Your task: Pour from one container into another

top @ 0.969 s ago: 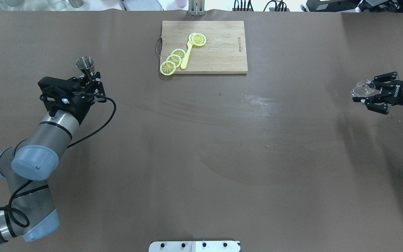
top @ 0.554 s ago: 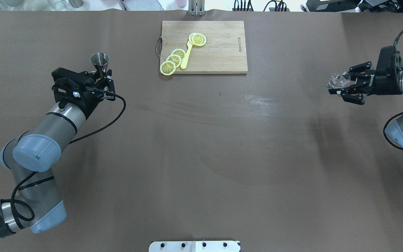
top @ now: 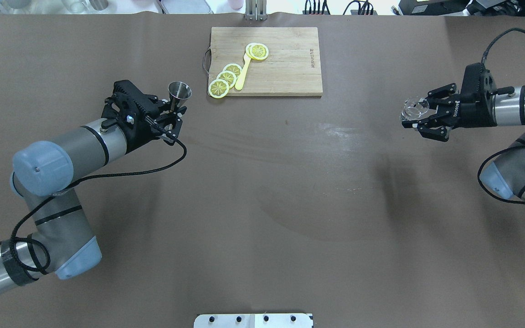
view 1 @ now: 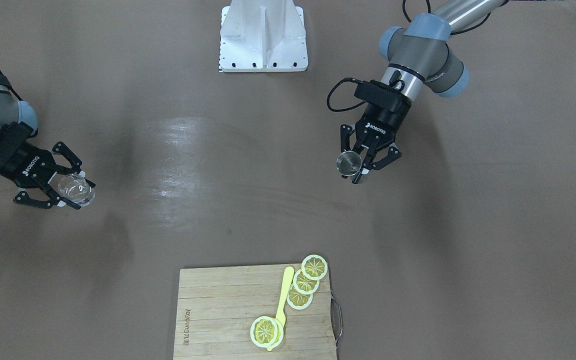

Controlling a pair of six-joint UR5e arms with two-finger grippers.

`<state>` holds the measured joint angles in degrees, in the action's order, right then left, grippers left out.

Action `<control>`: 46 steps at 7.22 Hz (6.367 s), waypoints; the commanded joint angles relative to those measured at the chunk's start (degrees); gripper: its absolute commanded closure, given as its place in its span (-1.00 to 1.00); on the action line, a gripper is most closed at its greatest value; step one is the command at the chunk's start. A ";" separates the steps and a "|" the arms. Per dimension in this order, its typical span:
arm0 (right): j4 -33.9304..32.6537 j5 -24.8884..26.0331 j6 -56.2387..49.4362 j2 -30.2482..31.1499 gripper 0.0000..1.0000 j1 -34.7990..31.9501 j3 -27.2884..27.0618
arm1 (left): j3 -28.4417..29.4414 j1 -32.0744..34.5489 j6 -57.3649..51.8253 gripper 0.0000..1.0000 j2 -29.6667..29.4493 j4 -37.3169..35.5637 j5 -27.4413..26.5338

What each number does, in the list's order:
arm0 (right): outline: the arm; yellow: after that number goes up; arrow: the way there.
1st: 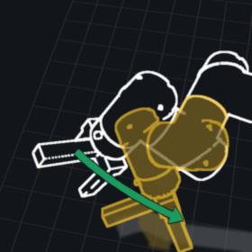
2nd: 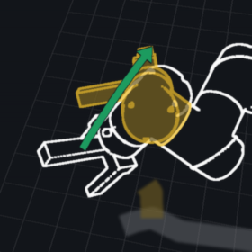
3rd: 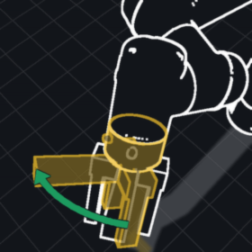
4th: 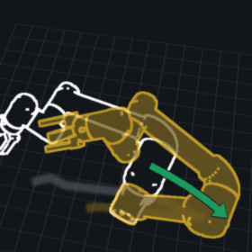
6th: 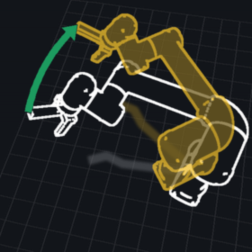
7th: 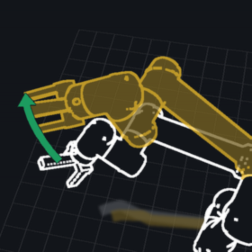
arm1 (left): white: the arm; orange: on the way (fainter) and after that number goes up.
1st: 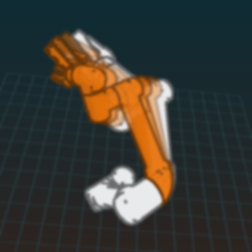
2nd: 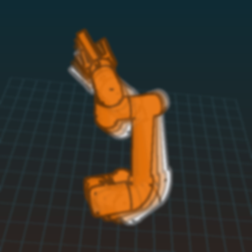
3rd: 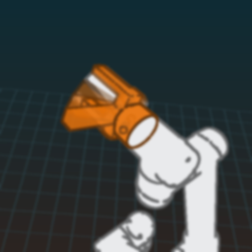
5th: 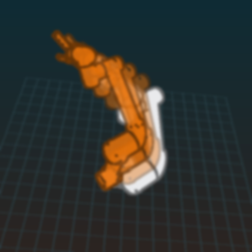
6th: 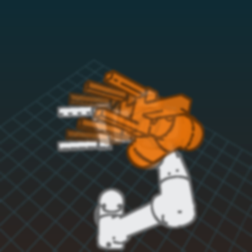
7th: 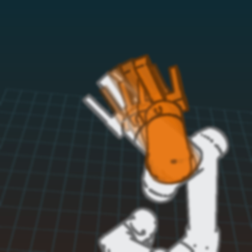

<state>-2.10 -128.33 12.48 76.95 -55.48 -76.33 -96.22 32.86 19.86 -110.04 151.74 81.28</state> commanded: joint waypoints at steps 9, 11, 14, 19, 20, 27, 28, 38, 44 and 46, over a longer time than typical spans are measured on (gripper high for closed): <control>-22.14 -1.57 -0.53 -3.38 1.00 7.40 -14.28 | 30.66 6.97 -13.35 1.00 -22.67 19.28 37.46; -23.65 -1.05 -0.53 -4.27 1.00 8.72 -14.46 | 30.66 4.94 -13.35 1.00 -23.46 21.04 37.11; -28.54 -2.01 -0.53 -4.80 1.00 8.55 -17.78 | 31.97 1.44 -13.18 1.00 -25.14 24.55 33.62; -41.18 -3.68 -1.14 -7.43 1.00 8.89 -21.47 | 34.78 -3.15 -13.09 1.00 -26.72 26.41 29.99; -44.62 -3.59 -4.19 -7.43 1.00 9.25 -23.15 | 35.48 -3.24 -13.00 1.00 -27.07 26.50 29.90; -54.74 -3.59 -17.73 -7.17 1.00 11.10 -26.94 | 37.07 -3.24 -12.65 1.00 -28.56 26.50 29.20; -59.38 -3.42 -20.19 -7.60 1.00 11.01 -28.42 | 37.07 -3.24 -12.65 1.00 -28.56 26.41 29.20; -79.62 -1.31 -30.40 -14.11 1.00 12.33 -30.37 | 37.16 -3.50 -12.65 1.00 -28.65 26.67 29.11; -93.95 2.11 -36.12 -19.65 1.00 12.94 -30.81 | 37.07 -3.77 -12.65 1.00 -28.65 26.94 29.11; -96.23 2.73 -37.00 -20.17 1.00 13.64 -30.81 | 37.07 -3.77 -12.65 1.00 -28.65 27.20 29.11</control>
<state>-96.48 -126.07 -23.77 57.31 -42.30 -107.14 -59.15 29.06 7.21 -138.64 178.74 110.39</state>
